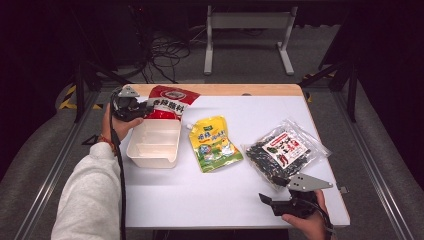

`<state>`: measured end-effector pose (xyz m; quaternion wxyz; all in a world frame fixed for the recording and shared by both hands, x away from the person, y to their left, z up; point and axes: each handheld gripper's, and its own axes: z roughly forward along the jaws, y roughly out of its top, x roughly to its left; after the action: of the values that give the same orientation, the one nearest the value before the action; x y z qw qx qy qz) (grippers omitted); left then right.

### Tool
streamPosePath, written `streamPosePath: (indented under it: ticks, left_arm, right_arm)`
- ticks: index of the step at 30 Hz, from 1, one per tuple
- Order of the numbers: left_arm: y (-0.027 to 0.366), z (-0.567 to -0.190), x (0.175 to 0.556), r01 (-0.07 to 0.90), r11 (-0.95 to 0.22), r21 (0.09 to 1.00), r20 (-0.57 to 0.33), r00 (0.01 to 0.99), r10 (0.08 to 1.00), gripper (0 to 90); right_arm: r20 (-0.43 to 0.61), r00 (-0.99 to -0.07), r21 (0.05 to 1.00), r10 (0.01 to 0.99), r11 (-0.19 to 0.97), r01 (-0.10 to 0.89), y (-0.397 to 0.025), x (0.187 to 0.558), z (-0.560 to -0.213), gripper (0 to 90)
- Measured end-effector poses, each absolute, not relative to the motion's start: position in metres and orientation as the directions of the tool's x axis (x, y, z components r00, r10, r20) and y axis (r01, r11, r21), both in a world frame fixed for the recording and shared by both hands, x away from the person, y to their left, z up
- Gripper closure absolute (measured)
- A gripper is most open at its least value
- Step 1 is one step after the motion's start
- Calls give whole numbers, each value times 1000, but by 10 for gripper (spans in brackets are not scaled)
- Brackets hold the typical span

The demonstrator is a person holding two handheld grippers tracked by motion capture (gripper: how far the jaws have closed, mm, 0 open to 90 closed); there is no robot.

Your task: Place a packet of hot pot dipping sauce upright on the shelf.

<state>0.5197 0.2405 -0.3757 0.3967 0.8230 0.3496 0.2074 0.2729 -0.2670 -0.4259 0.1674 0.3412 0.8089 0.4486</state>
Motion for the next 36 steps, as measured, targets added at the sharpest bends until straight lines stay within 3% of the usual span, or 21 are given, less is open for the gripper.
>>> streamPosePath:
  ticks: [4,6,9,21,28,36]
  left_arm:
    - [241,-365,496,363,-431,826,99,659,746,585]
    - [241,-363,491,352,-428,832,105,658,746,576]
    - [239,-359,476,347,-414,842,117,631,767,457]
    - [237,-350,417,267,-351,897,81,682,727,309]
    - [227,-363,362,203,-357,912,101,733,673,242]
    - [207,-399,311,220,-422,880,79,807,586,207]
  right_arm:
    - [32,-707,835,706,370,407,-271,277,-425,280]
    - [35,-710,835,703,370,407,-271,277,-425,282]
    - [28,-714,834,699,377,402,-274,278,-423,290]
    - [30,-694,845,719,353,401,-288,283,-416,291]
    - [-45,-611,837,791,363,408,-308,281,-412,287]
    - [38,-442,804,896,236,545,-341,290,-428,233]
